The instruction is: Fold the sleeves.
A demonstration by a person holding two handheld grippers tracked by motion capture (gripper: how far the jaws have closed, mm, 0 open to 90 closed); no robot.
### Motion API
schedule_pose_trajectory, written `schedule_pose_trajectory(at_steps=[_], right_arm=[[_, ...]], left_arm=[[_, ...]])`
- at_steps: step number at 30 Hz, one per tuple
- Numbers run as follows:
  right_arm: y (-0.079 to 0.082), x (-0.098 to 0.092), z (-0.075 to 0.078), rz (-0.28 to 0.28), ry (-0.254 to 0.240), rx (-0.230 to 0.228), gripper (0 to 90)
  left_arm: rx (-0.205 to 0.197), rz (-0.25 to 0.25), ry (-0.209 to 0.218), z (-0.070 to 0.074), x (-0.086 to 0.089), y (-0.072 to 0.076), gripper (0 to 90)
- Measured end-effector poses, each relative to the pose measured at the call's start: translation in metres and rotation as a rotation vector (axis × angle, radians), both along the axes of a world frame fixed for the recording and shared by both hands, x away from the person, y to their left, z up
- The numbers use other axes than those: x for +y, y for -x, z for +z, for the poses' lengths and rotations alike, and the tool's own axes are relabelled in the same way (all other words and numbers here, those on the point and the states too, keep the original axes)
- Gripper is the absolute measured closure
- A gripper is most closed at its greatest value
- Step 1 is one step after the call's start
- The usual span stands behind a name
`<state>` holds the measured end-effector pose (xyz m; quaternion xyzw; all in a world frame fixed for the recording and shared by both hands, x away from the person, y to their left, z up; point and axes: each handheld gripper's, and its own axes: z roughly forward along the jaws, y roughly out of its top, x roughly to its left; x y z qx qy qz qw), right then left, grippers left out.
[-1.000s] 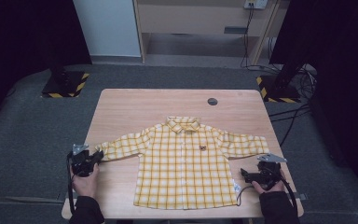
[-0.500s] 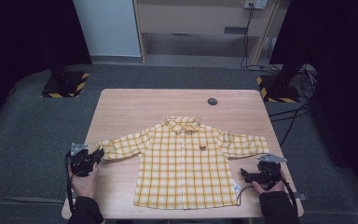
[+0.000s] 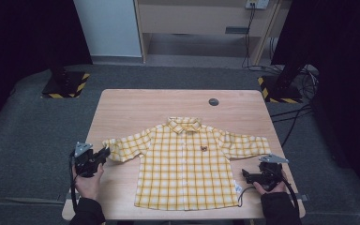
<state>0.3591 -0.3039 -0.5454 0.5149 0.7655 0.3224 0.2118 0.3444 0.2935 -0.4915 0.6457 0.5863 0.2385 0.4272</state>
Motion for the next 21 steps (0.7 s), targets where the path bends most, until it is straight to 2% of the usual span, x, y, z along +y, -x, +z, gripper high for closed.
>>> schedule_pose_trajectory(at_steps=[2,10,16,21], right_arm=[[0.000,0.000,0.000,0.000,0.000,0.000,0.2],[0.000,0.000,0.000,0.000,0.000,0.000,0.3],[0.000,0.000,0.000,0.000,0.000,0.000,0.2],[0.000,0.000,0.000,0.000,0.000,0.000,0.2]], left_arm=[[-0.003,-0.025,0.010,0.003,-0.007,0.000,81.6],[-0.018,-0.114,-0.002,0.010,-0.040,0.002,81.5],[-0.031,-0.166,-0.007,0.015,-0.057,0.004,81.4],[-0.029,-0.206,-0.024,0.013,-0.074,0.003,80.7]])
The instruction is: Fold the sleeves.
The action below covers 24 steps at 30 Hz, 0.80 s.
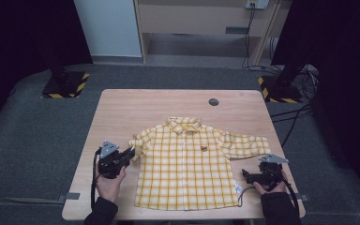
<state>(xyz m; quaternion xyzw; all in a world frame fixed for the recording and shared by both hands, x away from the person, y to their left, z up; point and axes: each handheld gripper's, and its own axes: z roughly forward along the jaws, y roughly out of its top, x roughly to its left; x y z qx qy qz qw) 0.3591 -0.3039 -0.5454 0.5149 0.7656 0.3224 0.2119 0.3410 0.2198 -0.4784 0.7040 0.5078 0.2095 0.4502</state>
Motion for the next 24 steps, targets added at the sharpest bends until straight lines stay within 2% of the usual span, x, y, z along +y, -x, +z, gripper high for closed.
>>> schedule_pose_trajectory(at_steps=[7,13,24], right_arm=[[0.000,0.000,0.000,0.000,0.000,0.000,0.2],[0.000,0.000,0.000,0.000,0.000,0.000,0.2],[0.000,0.000,0.000,0.000,0.000,0.000,0.3]], left_arm=[[-0.002,-0.041,-0.011,-0.004,-0.017,-0.001,80.8],[0.006,-0.068,0.005,-0.006,-0.025,-0.001,80.6],[0.018,-0.112,-0.025,-0.012,-0.046,-0.005,80.4]])
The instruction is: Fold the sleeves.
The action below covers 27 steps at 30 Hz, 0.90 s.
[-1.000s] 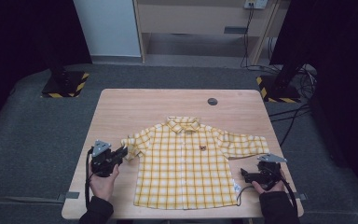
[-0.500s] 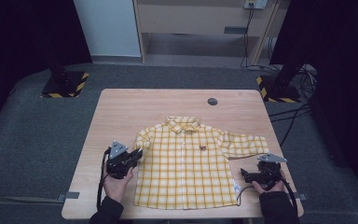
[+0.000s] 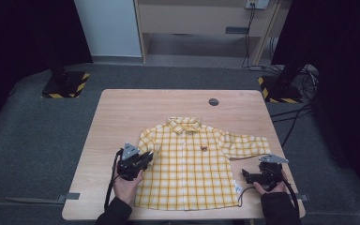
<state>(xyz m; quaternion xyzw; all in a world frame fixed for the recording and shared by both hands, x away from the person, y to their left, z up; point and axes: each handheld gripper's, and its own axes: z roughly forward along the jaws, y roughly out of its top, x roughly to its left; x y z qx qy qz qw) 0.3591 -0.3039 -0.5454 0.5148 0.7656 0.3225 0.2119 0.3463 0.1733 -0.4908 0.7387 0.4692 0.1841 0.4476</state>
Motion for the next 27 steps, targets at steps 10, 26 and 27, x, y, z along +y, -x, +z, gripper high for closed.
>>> schedule_pose_trajectory(at_steps=[10,26,27], right_arm=[[0.000,0.000,0.000,0.000,0.000,0.000,0.3],[0.000,0.000,0.000,0.000,0.000,0.000,0.3],[0.000,0.000,0.000,0.000,0.000,0.000,0.3]], left_arm=[[0.008,-0.024,-0.003,-0.006,-0.012,-0.005,79.2],[0.060,-0.138,0.062,-0.018,-0.023,-0.007,66.4],[0.061,-0.143,0.081,-0.017,-0.022,-0.008,65.0]])
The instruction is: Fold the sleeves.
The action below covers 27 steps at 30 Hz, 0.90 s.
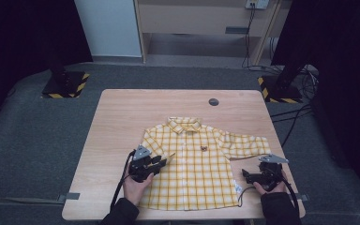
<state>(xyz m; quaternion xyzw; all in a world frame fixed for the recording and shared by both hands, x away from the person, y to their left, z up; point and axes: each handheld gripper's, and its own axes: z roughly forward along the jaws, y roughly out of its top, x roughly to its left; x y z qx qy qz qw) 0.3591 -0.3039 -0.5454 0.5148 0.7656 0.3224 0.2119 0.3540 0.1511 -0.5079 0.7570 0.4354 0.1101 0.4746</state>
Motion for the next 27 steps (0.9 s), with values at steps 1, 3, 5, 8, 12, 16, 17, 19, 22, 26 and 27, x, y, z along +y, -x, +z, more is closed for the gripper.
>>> schedule_pose_trajectory(at_steps=[1,3,5,8,12,16,17,19,22,26,27], right_arm=[[0.000,0.000,0.000,0.000,0.000,0.000,0.3],[0.000,0.000,0.000,0.000,0.000,0.000,0.3],[0.000,0.000,0.000,0.000,0.000,0.000,0.3],[0.000,0.000,0.000,0.000,0.000,0.000,0.3],[0.000,0.000,0.000,0.000,0.000,-0.001,0.3],[0.000,0.000,0.000,0.000,0.000,0.000,0.3],[0.000,0.000,0.000,0.000,0.000,0.000,0.3],[0.000,0.000,0.000,0.000,0.000,0.000,0.3],[0.000,0.000,0.000,0.000,0.000,0.000,0.3],[0.000,0.000,0.000,0.000,0.000,0.000,0.3],[0.000,0.000,0.000,0.000,0.000,0.000,0.3]], left_arm=[[0.002,-0.001,0.010,0.001,0.001,0.000,63.4],[0.002,-0.006,0.019,0.001,0.002,0.000,61.2],[0.002,-0.008,0.022,0.002,0.002,0.000,59.1],[-0.001,-0.008,0.031,0.003,0.004,0.000,56.0],[-0.001,-0.009,0.053,0.005,0.007,0.000,51.1],[-0.010,0.001,0.036,0.006,0.009,0.000,47.5],[-0.014,0.007,0.026,0.005,0.009,0.000,45.0],[-0.019,0.020,0.008,0.005,0.010,0.000,41.3],[-0.027,0.043,-0.020,0.004,0.012,0.001,36.0],[-0.038,0.075,-0.042,0.003,0.017,0.003,27.8],[-0.039,0.084,-0.040,0.003,0.020,0.003,26.3]])
